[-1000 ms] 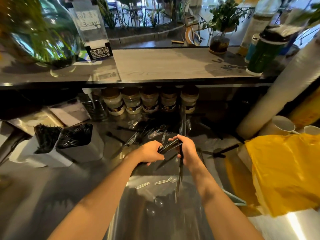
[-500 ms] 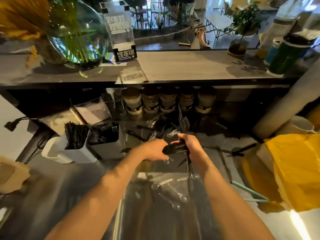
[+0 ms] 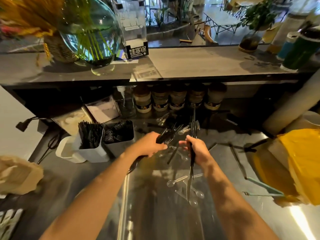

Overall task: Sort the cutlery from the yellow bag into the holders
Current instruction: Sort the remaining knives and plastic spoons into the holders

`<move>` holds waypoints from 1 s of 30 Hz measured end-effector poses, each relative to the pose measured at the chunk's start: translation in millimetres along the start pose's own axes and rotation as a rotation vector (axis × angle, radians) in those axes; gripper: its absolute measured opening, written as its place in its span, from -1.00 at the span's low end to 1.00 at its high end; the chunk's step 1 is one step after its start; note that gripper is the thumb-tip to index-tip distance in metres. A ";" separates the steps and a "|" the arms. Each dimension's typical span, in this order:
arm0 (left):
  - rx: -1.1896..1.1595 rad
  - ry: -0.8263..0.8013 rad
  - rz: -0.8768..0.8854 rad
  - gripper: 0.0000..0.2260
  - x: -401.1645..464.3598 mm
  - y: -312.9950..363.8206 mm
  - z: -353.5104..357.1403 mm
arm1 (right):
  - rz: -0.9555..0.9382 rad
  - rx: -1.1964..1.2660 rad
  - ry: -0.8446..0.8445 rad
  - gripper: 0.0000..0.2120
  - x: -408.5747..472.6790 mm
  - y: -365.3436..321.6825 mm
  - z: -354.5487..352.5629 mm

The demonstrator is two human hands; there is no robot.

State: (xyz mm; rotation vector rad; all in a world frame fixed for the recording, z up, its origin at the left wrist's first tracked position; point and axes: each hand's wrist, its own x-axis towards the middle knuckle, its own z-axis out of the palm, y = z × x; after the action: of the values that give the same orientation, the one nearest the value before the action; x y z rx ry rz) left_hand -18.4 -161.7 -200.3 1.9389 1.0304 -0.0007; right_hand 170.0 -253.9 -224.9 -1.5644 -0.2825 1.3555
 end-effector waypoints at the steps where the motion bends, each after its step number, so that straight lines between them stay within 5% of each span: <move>1: -0.118 0.054 -0.015 -0.82 -0.3 -0.6 -1.8 | -0.003 -0.031 0.007 -0.78 -1.3 6.3 0.2; 7: -0.969 0.586 -0.060 -0.75 9.4 26.4 -14.5 | -0.036 0.150 0.012 -0.88 -8.4 29.0 20.9; 11: -1.386 0.650 0.090 -0.78 10.1 48.0 -29.0 | -0.012 0.272 0.080 -0.71 -22.8 24.7 41.0; 21: -1.617 0.725 0.153 -0.80 1.8 65.8 -26.2 | 0.127 0.593 0.010 -0.74 -27.9 13.1 48.4; 30: -1.497 0.719 0.135 -0.86 4.6 77.1 15.7 | 0.038 0.677 0.046 -0.75 -34.6 5.5 79.2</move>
State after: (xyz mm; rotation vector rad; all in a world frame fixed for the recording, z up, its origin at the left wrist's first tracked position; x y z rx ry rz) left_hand 41.2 -188.2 -156.0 0.5602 0.8467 1.2410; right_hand 89.0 -240.1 -197.5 -1.0287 0.2235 1.2628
